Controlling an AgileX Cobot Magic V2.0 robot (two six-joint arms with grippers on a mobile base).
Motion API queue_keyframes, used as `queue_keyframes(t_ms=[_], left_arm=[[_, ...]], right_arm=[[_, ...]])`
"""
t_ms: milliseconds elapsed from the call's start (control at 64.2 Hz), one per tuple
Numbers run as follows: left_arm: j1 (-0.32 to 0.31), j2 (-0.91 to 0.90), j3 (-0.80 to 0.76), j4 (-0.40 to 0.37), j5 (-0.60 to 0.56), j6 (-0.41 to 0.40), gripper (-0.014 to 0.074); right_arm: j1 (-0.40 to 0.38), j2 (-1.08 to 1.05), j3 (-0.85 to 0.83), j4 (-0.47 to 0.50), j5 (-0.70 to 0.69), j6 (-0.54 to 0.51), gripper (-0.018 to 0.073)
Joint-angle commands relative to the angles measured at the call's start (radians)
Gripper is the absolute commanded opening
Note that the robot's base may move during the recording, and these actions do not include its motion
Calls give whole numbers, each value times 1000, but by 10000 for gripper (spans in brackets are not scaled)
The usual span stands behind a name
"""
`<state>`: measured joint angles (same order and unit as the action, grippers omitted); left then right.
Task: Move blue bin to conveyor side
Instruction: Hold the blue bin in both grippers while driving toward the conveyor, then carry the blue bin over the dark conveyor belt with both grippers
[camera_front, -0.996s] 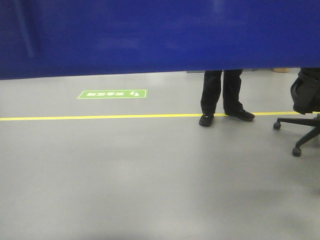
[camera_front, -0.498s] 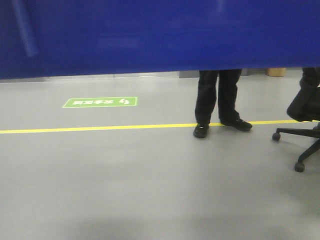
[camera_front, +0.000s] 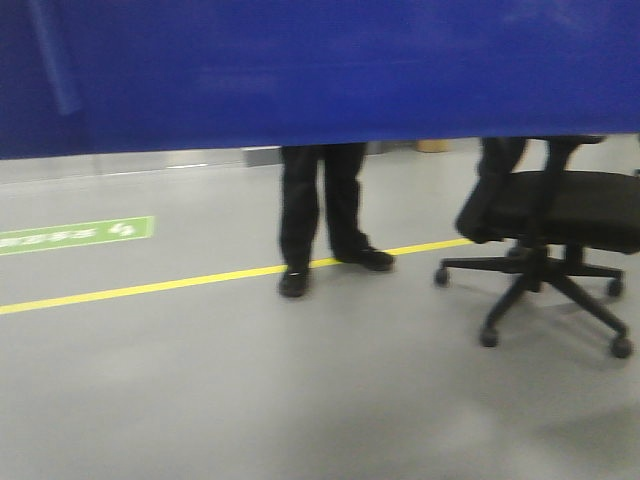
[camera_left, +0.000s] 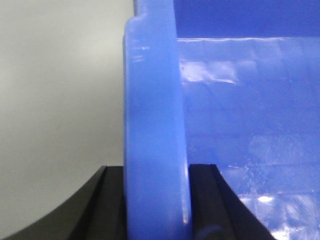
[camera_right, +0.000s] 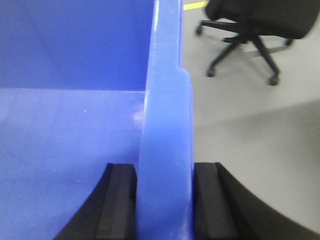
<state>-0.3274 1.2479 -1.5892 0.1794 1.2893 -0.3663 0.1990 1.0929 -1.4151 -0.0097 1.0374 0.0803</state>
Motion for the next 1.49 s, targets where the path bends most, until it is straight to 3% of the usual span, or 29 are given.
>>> queue_keyframes(t_ms=[0, 1479], left_arm=[[-11, -15, -14, -33, -91, -2, -18], [-11, -15, -14, -33, -91, -2, -18]], right_arm=[[4, -21, -16, 30, -123, -10, -79], [4, -21, -16, 30, -149, -10, -79]])
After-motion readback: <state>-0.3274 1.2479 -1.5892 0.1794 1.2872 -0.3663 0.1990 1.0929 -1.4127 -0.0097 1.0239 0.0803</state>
